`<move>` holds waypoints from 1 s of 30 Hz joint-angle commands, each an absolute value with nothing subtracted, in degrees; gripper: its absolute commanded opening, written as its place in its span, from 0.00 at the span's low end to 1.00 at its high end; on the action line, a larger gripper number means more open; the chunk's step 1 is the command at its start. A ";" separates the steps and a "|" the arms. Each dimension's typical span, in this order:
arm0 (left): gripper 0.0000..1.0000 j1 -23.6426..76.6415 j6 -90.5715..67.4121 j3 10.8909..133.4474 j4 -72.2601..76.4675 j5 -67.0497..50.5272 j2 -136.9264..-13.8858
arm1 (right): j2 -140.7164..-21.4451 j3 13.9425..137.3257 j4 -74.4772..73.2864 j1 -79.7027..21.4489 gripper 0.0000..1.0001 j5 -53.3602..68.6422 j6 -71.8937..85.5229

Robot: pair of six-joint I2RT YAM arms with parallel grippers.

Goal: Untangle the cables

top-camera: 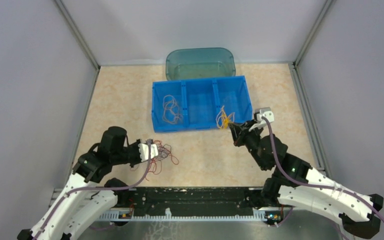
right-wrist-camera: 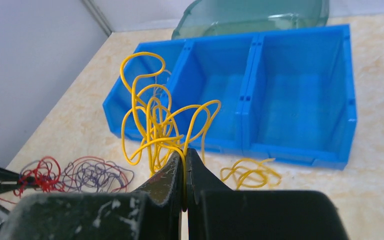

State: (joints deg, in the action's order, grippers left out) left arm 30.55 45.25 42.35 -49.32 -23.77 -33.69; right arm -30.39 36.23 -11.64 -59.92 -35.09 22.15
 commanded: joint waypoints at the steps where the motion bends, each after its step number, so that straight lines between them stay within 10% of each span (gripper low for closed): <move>1: 0.00 30.69 53.14 38.80 -51.32 -19.34 -31.56 | -29.71 42.16 -11.65 -59.34 0.00 -39.53 15.83; 2: 0.05 30.65 53.19 38.49 -51.06 -19.72 -31.40 | -29.71 42.67 -11.45 -59.33 0.00 -37.43 15.06; 5: 0.90 30.66 50.76 40.43 -50.95 -24.74 -32.07 | -31.27 44.08 -10.69 -59.38 0.00 -30.17 16.05; 6: 0.99 30.72 50.15 41.77 -51.21 -26.76 -32.61 | -32.10 44.53 -10.47 -59.33 0.00 -28.07 16.94; 17: 1.00 30.67 43.12 58.12 -49.86 -45.00 -42.25 | -40.91 44.28 -1.11 -59.35 0.00 -8.28 23.27; 30: 1.00 30.68 29.98 50.26 -27.77 -54.96 -43.51 | -46.75 42.64 19.66 -58.79 0.00 3.37 33.84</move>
State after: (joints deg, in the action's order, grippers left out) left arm 30.55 36.62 55.07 -37.98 -50.65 -46.44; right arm -45.80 42.41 6.20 -59.81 -1.34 28.29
